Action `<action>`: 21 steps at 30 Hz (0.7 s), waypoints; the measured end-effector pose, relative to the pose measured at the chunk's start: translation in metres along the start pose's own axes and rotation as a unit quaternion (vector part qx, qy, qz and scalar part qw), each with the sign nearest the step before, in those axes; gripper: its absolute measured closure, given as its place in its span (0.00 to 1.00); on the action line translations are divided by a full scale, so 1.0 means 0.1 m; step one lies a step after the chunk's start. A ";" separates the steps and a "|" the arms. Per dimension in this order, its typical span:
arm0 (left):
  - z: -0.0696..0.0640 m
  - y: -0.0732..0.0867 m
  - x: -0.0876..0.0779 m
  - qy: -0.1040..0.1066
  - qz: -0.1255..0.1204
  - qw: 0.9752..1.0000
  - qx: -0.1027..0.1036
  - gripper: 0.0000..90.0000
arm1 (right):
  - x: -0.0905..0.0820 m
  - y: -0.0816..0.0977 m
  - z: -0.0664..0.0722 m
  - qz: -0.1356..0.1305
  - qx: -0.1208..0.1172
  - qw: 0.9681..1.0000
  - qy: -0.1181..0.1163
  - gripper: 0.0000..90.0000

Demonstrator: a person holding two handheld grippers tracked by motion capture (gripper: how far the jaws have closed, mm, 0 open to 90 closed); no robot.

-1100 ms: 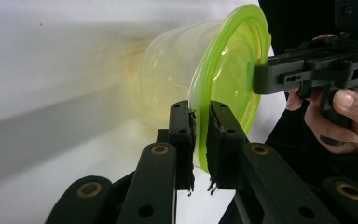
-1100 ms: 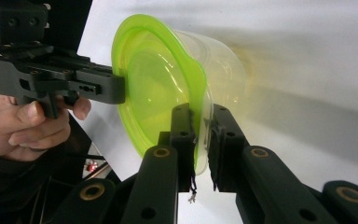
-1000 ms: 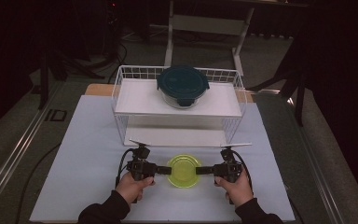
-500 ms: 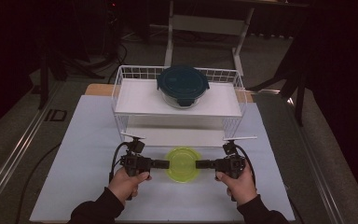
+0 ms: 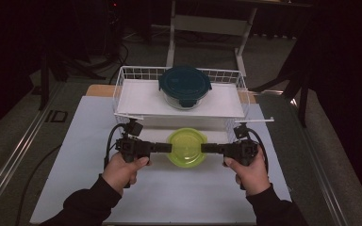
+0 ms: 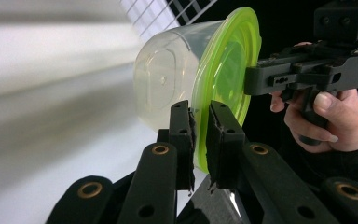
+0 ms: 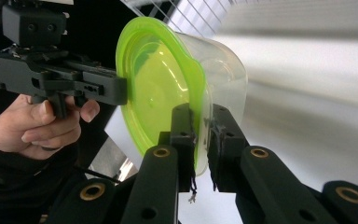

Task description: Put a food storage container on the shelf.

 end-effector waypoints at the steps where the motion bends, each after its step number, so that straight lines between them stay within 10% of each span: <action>1: -0.03 -0.05 -0.02 -0.001 -0.003 1.000 0.004 0.90 | -0.01 -0.06 0.03 -0.003 -0.003 1.000 -0.003 0.90; 21: -0.39 -1.02 -0.27 -0.016 -0.050 0.997 0.048 0.90 | -0.04 -0.99 0.51 -0.055 -0.038 0.998 -0.002 0.90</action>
Point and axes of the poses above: each handheld gripper's, and its own axes: x roughly forward along the jaws, y roughly out of its underside, z roughly to its left, the point moved 4 cm from there along x, roughly forward along the jaws, and after that the axes turned 13 degrees about -z, right-handed, at the moved point
